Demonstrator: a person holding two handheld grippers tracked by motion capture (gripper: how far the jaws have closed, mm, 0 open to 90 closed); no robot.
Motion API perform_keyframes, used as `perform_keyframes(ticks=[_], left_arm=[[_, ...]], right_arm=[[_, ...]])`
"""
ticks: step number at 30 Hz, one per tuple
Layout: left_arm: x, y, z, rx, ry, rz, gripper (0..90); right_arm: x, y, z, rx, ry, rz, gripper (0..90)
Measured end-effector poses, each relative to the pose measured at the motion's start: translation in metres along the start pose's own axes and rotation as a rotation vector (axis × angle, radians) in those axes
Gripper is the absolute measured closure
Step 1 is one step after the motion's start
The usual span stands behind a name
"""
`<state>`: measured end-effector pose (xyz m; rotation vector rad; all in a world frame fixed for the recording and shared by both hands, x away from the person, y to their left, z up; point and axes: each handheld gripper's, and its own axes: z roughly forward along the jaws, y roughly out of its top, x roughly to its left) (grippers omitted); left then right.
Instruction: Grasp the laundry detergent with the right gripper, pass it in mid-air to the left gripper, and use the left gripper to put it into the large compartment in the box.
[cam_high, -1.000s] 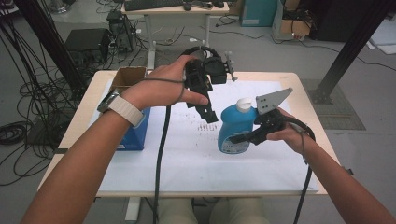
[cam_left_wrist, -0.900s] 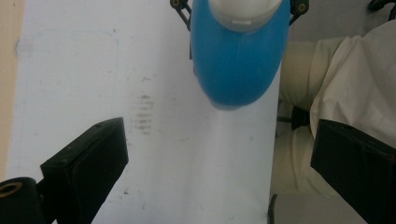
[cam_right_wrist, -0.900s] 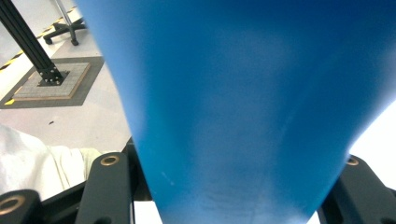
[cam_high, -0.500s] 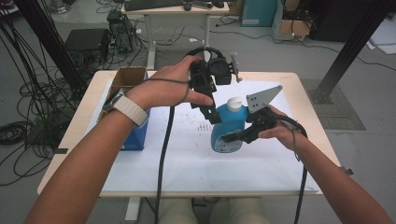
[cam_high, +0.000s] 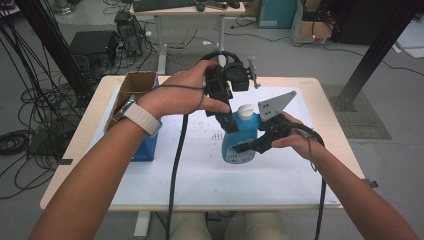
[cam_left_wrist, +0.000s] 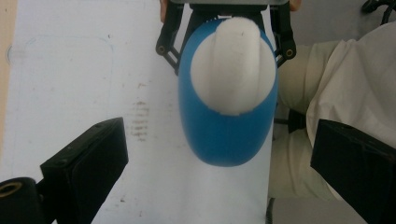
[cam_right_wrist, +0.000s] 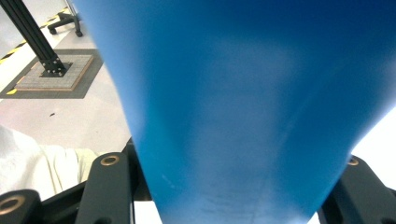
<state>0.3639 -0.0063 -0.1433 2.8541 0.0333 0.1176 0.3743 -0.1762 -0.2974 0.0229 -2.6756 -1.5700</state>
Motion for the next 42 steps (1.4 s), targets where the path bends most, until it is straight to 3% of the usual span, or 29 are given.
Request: perform_keyframes(ticks=[15,42], left_arm=[[-0.0002,-0.0010,0.0034,0.007,-0.009,-0.001,4.3],[0.0006,0.0012,0.0085,0.015,-0.005,-0.002,4.5]], right_arm=[[-0.0007,0.0039,0.0063,0.010,0.002,0.022,43.0],[-0.0018,0.0048,0.0092,0.016,0.000,0.020,43.0]])
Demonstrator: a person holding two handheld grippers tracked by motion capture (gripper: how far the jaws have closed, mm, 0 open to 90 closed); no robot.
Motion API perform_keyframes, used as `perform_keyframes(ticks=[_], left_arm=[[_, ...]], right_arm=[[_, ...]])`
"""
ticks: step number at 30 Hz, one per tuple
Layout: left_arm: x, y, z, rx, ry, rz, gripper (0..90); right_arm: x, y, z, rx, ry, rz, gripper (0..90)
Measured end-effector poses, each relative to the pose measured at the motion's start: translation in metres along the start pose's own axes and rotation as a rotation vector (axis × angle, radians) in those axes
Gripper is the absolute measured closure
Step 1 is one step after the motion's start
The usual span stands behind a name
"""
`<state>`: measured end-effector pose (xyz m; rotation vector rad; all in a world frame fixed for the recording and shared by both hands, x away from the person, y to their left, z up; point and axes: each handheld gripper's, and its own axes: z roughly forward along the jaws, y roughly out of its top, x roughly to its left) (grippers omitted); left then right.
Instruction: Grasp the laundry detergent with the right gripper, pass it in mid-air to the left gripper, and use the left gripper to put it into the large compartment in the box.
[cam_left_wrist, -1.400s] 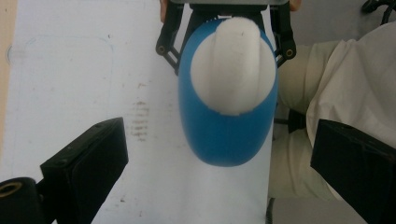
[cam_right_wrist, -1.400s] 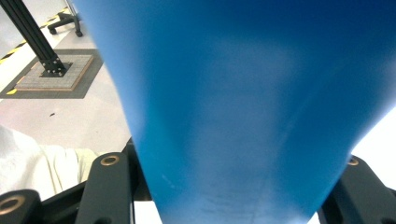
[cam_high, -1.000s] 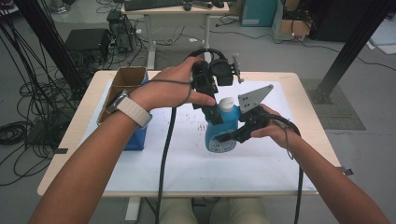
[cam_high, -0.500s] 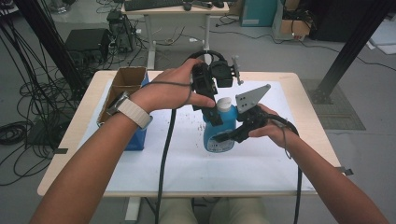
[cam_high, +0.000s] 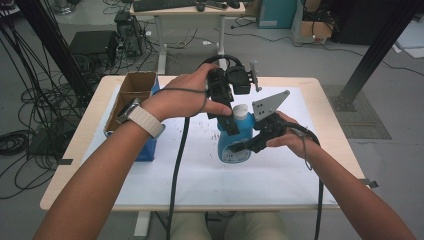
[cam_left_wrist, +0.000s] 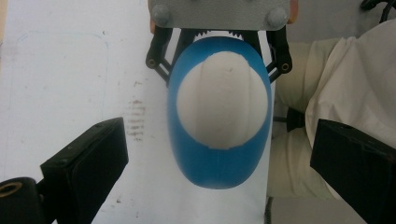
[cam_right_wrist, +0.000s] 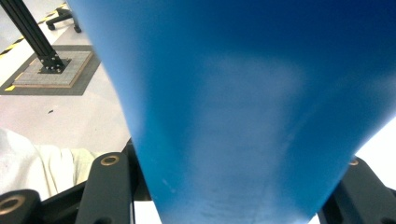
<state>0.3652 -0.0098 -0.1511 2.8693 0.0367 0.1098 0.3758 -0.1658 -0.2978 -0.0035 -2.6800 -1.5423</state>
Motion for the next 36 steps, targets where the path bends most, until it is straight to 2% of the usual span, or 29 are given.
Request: perform_keyframes(ticks=[21,23,24,36], left_arm=[[0.0015,0.0030,0.0016,0.005,-0.004,-0.001,5.3],[0.0031,0.0029,0.0017,0.007,-0.012,0.015,5.6],[0.0019,0.0024,0.0012,0.005,-0.004,0.000,5.6],[0.0029,0.0003,0.0027,0.005,-0.004,-0.004,5.6]], right_arm=[[-0.0004,-0.0008,-0.0017,0.001,0.001,0.008,43.0],[-0.0007,-0.0013,-0.0021,0.004,-0.002,0.008,43.0],[-0.0008,-0.0014,-0.0023,0.005,-0.001,0.009,43.0],[-0.0015,-0.0020,-0.0015,0.000,0.002,0.011,43.0]])
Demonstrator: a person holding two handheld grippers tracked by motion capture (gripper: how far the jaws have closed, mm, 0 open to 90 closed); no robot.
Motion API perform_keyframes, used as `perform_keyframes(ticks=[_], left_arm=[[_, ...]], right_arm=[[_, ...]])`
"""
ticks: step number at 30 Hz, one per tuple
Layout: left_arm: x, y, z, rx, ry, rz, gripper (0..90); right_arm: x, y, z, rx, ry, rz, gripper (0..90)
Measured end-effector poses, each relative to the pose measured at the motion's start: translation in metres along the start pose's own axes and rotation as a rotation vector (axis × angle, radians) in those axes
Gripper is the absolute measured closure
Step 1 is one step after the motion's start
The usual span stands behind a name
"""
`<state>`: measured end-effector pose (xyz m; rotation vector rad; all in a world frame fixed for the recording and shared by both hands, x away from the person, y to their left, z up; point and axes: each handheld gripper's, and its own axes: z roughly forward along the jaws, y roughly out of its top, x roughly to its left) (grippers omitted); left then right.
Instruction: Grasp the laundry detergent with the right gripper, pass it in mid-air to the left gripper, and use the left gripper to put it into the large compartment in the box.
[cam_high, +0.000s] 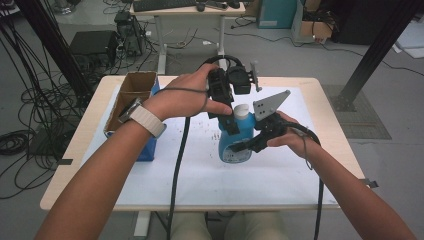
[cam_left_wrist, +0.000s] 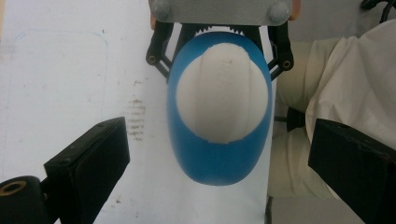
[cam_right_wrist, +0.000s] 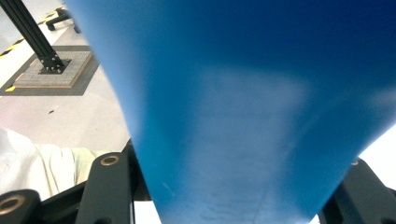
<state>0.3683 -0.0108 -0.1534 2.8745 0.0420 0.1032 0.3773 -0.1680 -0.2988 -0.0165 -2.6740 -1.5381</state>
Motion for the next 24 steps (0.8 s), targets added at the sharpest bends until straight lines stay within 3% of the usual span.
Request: perform_keyframes(ticks=[24], left_arm=[[0.0007,0.0011,0.0012,0.008,-0.003,0.001,5.8]], right_arm=[[-0.0010,-0.0009,-0.0015,0.001,-0.003,-0.001,43.0]])
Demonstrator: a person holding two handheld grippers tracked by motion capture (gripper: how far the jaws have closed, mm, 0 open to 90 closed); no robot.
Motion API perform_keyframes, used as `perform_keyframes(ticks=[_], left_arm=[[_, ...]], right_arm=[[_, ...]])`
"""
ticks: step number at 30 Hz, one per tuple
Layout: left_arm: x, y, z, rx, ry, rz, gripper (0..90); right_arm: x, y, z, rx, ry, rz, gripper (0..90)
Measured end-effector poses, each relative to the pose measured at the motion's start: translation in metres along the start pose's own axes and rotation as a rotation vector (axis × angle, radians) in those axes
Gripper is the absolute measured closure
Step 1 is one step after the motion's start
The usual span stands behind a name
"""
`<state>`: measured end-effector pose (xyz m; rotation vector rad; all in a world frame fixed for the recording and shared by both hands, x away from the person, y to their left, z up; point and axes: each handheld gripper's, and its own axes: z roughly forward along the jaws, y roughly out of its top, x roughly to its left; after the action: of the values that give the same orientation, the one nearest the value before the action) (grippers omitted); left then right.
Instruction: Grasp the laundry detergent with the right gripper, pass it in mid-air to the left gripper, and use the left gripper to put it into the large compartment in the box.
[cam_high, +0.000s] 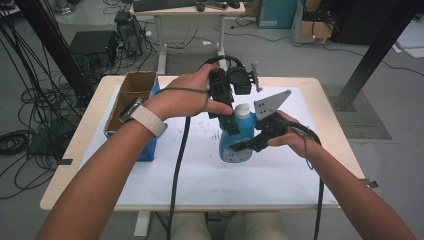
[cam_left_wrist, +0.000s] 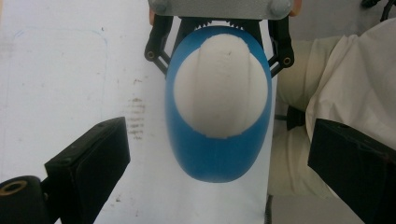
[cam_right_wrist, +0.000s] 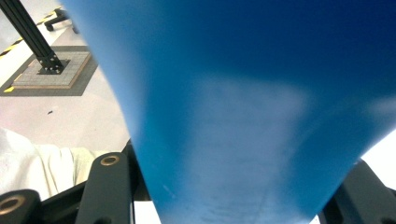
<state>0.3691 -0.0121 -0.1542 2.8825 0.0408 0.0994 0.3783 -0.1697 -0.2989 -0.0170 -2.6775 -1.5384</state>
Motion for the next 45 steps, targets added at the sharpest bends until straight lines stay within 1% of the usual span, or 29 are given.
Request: perform_keyframes(ticks=[13,15,17,27,45], left_arm=[[-0.0012,-0.0003,-0.0005,0.002,0.002,0.002,5.9],[-0.0014,-0.0001,-0.0004,0.003,0.002,0.010,6.1],[-0.0017,-0.0002,-0.0005,0.001,0.000,0.008,7.2],[-0.0021,-0.0002,-0.0009,0.002,0.009,0.011,7.1],[-0.0021,0.0000,-0.0007,0.000,0.011,0.011,7.1]], right_arm=[[0.0002,-0.0002,0.0004,0.002,-0.005,0.001,43.0],[0.0001,-0.0003,0.0007,0.003,-0.006,0.001,43.0],[0.0000,-0.0005,0.0009,0.006,-0.010,0.001,43.0],[-0.0003,-0.0008,0.0003,0.005,-0.014,-0.002,43.0],[-0.0005,-0.0008,-0.0001,0.004,-0.015,-0.002,43.0]])
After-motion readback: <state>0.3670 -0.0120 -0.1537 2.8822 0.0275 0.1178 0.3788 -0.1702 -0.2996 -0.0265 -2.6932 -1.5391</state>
